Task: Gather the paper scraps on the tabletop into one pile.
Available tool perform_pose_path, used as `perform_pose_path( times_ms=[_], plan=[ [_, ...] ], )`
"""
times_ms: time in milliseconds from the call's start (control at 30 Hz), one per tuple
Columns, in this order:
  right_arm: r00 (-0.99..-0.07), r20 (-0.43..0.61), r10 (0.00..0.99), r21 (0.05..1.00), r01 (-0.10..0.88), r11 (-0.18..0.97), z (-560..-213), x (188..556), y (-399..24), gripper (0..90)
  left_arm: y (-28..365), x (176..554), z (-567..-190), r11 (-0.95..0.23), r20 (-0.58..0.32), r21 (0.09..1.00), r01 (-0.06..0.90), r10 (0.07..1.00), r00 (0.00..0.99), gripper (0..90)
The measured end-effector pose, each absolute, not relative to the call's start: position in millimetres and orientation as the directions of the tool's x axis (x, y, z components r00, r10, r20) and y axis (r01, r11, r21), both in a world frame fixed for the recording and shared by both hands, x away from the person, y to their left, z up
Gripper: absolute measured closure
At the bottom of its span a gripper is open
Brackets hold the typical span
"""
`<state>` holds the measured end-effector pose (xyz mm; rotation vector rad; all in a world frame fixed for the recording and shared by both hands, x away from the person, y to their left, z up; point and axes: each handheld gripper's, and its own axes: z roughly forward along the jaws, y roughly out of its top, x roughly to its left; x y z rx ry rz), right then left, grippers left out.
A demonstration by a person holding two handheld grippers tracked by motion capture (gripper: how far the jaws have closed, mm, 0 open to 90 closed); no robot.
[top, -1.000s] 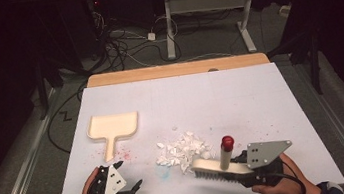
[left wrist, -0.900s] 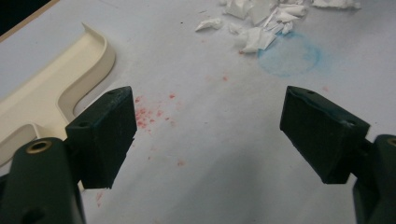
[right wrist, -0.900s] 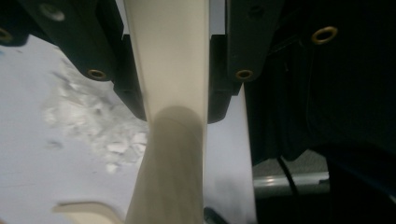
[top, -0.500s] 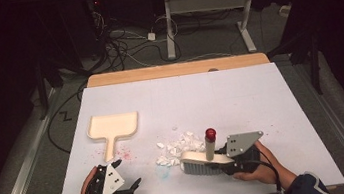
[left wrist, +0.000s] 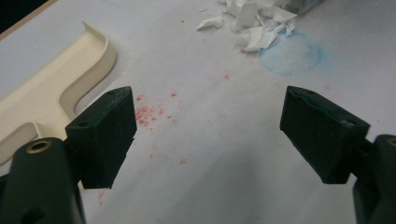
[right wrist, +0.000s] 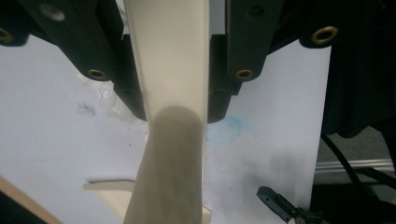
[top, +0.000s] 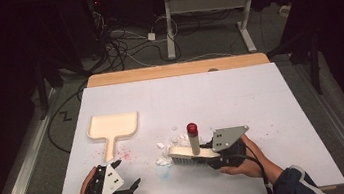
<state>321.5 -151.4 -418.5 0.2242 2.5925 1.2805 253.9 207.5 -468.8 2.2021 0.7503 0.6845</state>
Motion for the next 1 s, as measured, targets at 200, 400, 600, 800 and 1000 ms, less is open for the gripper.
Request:
perform_pose_path(
  times_ms=[200, 400, 600, 800, 1000],
  plan=[
    [-0.943, -0.152, 0.296, 0.845, 0.031, 0.533, -401.6, 305.7, -141.7, 68.2, 207.9, 252.5, -466.4, -0.555, 0.243, 0.776, 0.300, 0.702, 0.670, 17.7],
    [-0.931, -0.102, 0.350, 0.856, 0.097, 0.507, -412.5, 293.7, -105.5, 68.3, 217.1, 252.4, -461.7, -0.494, 0.228, 0.822, 0.283, 0.740, 0.633, 17.1],
    [-0.926, -0.077, 0.370, 0.823, 0.150, 0.547, -437.4, 291.7, -70.7, 68.3, 222.8, 252.2, -460.8, -0.463, 0.212, 0.837, 0.291, 0.765, 0.608, 17.1],
    [-0.890, -0.097, 0.446, 0.818, 0.184, 0.545, -439.0, 301.8, -68.3, 68.2, 220.9, 251.6, -462.1, -0.488, 0.227, 0.827, 0.281, 0.745, 0.627, 17.1],
    [-0.868, -0.085, 0.490, 0.796, 0.236, 0.557, -429.8, 311.4, -86.9, 68.4, 218.1, 251.2, -462.8, -0.498, 0.228, 0.822, 0.275, 0.732, 0.643, 17.1]
  ],
)
